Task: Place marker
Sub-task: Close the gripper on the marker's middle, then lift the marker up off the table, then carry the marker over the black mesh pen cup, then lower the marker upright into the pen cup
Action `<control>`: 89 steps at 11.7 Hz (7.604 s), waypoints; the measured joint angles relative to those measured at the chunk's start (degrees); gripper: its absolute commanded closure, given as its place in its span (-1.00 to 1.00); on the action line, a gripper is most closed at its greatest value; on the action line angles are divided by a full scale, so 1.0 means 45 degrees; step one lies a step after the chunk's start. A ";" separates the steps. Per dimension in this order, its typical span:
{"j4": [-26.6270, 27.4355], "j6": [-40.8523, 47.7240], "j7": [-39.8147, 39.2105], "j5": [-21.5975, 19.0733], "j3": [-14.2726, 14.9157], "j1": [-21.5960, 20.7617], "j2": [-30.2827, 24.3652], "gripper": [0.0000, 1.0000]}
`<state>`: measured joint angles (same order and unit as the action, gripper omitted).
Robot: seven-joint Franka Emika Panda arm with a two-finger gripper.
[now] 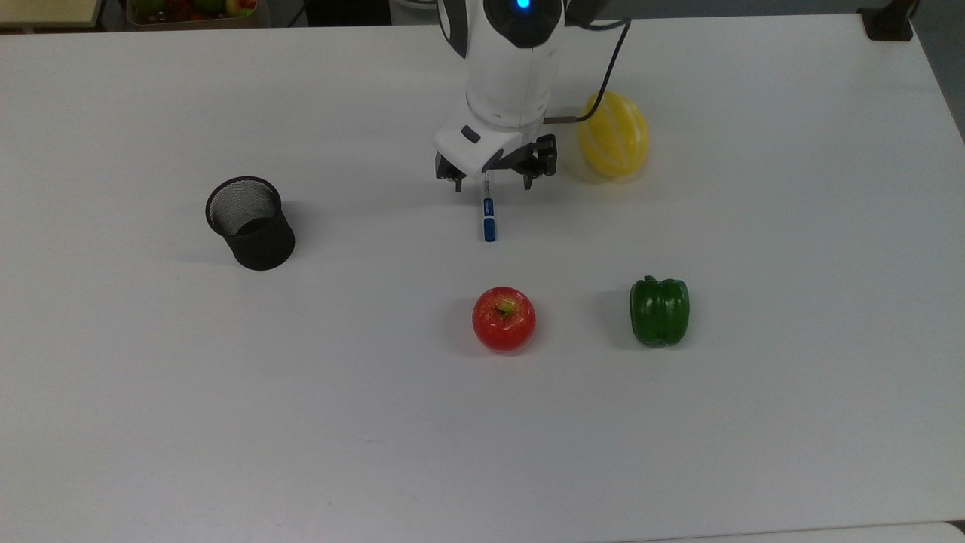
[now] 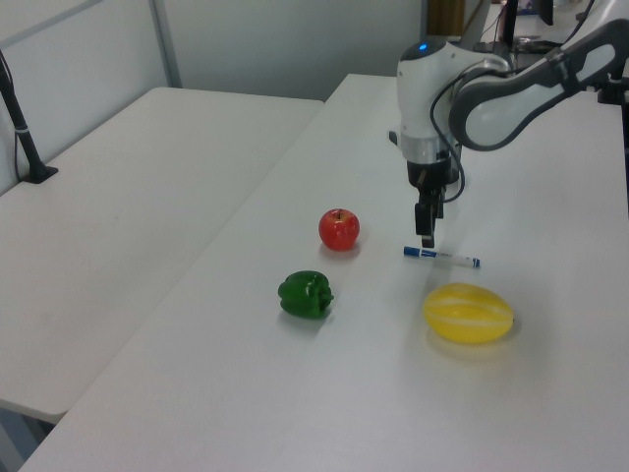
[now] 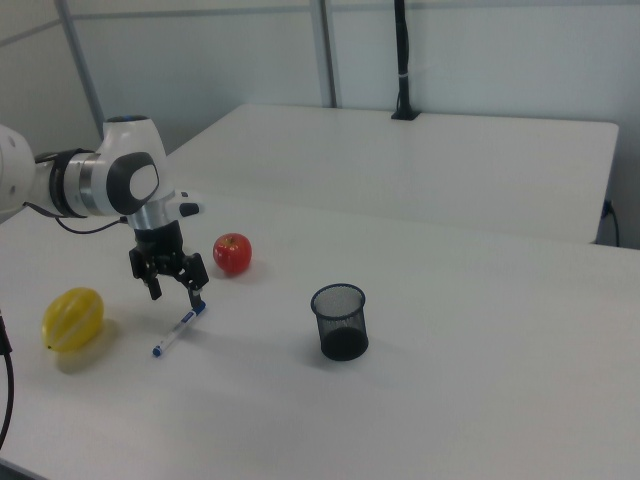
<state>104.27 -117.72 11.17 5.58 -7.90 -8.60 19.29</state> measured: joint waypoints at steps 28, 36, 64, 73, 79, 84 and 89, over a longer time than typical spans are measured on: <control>-0.1304 0.1286 0.0371 0.0457 0.0074 0.0098 0.0319 0.77; -0.4758 0.6560 0.0037 0.0299 0.0065 0.0181 -0.1675 0.77; -0.2133 -0.3577 -0.3732 -0.0451 0.3482 0.2857 -0.1861 0.76; 0.1611 -0.8504 -0.3298 -0.0452 0.3458 0.2847 -0.1989 0.75; 0.2433 -0.9088 -0.3298 -0.0452 0.3457 0.2847 -0.1877 0.71; 0.2434 -0.9099 -0.3298 -0.0451 0.3457 0.2847 -0.1864 0.31; 0.2434 -0.9100 -0.3297 -0.0451 0.3455 0.2846 -0.1862 -0.60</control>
<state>115.22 -158.67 -3.67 3.55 7.65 4.21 10.92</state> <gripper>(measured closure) 0.502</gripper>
